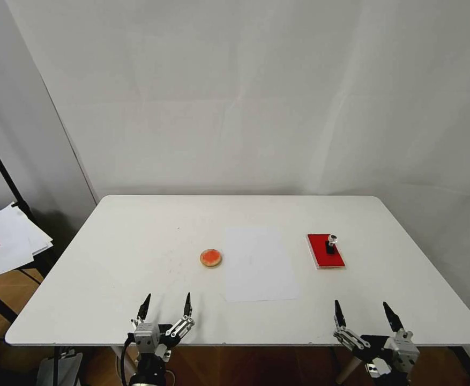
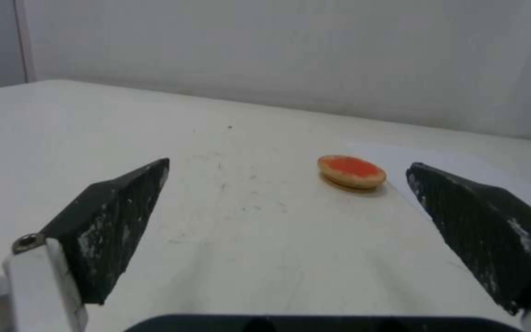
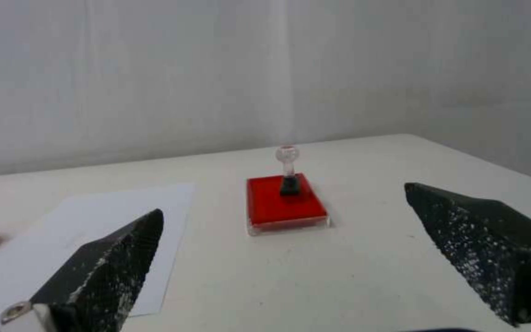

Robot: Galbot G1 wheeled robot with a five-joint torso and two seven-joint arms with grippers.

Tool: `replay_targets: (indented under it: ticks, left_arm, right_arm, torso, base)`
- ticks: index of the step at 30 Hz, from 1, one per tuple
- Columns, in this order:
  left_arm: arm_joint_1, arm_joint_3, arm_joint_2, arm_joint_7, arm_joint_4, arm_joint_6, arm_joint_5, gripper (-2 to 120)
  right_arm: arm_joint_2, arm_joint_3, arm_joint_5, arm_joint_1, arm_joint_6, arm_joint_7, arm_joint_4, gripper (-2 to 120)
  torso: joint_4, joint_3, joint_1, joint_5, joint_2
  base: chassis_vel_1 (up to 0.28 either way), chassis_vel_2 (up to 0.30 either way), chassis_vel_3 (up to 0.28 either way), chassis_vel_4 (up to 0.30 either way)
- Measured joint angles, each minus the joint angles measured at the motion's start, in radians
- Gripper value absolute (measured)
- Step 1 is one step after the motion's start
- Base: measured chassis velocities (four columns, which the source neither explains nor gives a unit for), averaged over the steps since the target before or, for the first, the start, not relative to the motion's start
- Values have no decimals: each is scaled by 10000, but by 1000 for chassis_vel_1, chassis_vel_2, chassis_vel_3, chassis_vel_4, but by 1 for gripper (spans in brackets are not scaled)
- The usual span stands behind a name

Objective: Pick up the stamp from the ink pad and place it onto another ink pad.

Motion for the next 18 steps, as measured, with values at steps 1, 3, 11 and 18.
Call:
replay_targets:
  ticks: [1, 3, 11, 18]
  left_arm:
    - [0, 0, 0, 0, 0, 0, 0, 102]
    - [0, 0, 0, 0, 0, 0, 0, 102]
    - [0, 0, 0, 0, 0, 0, 0, 102]
    - [0, 1, 0, 0, 0, 0, 0, 102]
  right_arm:
    - [0, -13, 0, 3, 0, -1, -5, 100]
    - [-2, -30, 0, 7, 1, -1, -6, 100]
    - [-23, -41, 5, 49, -8, 0, -40, 100]
    - [-329, -212, 494, 935, -306, 19, -344, 100]
  torso:
    - [0, 0, 0, 0, 0]
    - [0, 0, 0, 0, 0]
    - [-1, 0, 0, -1, 0]
    - [0, 0, 0, 1, 0]
  base:
    - [0, 0, 0, 0]
    - [0, 0, 0, 0]
    - [0, 0, 0, 0]
    - [0, 0, 0, 0]
